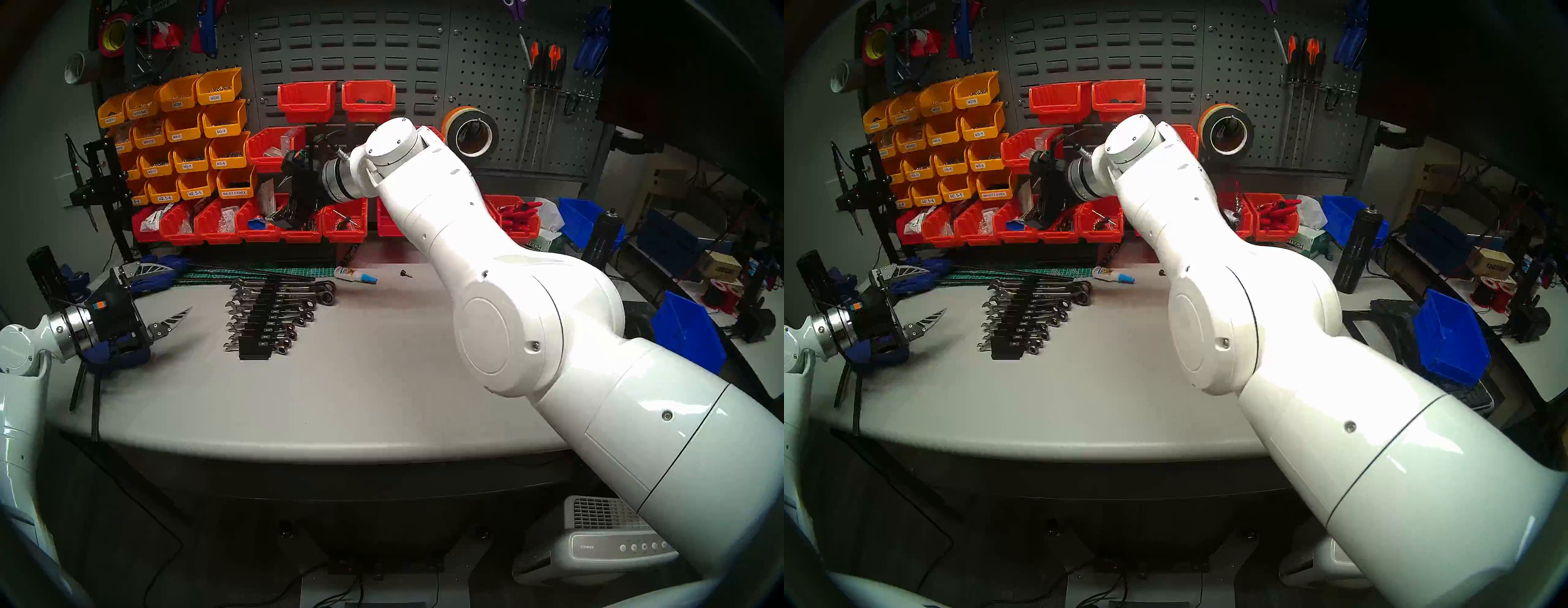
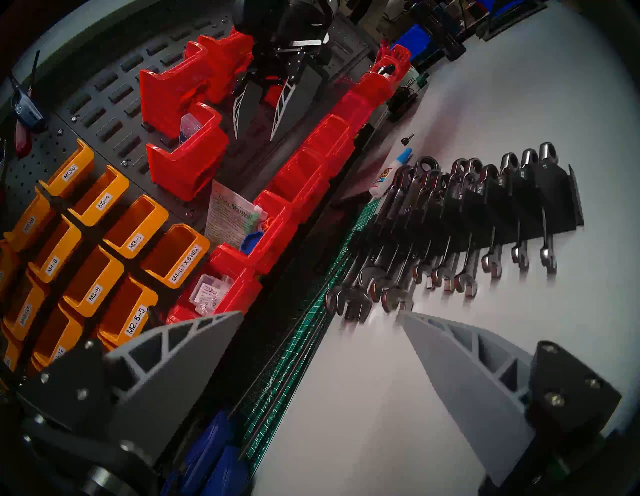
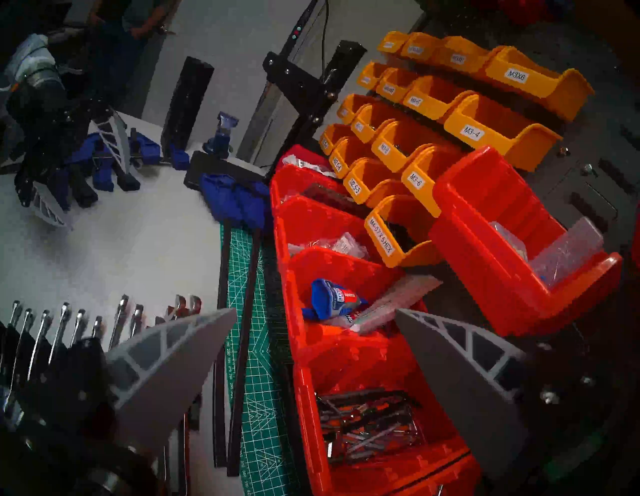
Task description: Put the wrenches on the table into the correct slot in the case
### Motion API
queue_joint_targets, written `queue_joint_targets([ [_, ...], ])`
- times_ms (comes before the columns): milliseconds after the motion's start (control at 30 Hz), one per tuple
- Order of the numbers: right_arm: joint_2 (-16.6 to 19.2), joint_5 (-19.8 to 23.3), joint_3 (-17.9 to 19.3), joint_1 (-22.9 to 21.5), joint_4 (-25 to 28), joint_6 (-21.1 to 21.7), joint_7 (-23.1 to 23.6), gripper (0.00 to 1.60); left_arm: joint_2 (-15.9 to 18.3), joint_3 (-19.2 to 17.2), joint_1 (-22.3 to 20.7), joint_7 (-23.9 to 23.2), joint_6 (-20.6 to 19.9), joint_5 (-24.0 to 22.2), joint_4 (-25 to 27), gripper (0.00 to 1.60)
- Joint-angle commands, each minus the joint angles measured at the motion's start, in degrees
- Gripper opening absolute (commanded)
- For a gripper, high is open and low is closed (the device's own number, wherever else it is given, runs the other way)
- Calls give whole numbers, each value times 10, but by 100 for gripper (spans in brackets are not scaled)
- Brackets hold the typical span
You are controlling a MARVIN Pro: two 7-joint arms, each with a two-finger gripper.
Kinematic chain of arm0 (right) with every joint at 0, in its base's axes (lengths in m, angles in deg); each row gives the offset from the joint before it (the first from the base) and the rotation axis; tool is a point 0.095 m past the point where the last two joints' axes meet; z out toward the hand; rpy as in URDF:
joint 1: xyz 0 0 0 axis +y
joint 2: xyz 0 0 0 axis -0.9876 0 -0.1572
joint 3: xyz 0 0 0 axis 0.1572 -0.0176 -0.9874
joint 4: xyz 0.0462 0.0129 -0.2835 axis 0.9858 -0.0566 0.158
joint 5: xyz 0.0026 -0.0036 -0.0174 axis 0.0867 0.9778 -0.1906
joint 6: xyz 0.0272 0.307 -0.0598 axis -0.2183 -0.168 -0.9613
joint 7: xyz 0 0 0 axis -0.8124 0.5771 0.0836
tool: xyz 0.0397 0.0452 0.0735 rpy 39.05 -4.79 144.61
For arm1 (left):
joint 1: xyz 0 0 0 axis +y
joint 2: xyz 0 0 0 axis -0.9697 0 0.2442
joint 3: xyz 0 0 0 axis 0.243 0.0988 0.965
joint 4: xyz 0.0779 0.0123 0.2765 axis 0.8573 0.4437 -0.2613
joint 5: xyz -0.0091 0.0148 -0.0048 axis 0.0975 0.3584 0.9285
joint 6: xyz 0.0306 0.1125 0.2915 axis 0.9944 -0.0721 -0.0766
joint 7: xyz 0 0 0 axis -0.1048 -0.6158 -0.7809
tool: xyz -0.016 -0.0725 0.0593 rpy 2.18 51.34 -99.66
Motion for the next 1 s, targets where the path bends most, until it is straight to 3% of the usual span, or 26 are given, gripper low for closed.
queue_joint_targets([
  [0, -15, 10, 9, 30, 57, -5, -21, 160, 7, -10, -12, 4, 0, -7, 7, 160],
  [967, -34, -12, -6, 157, 241, 9, -51, 160, 7, -11, -13, 4, 0, -8, 8, 160],
])
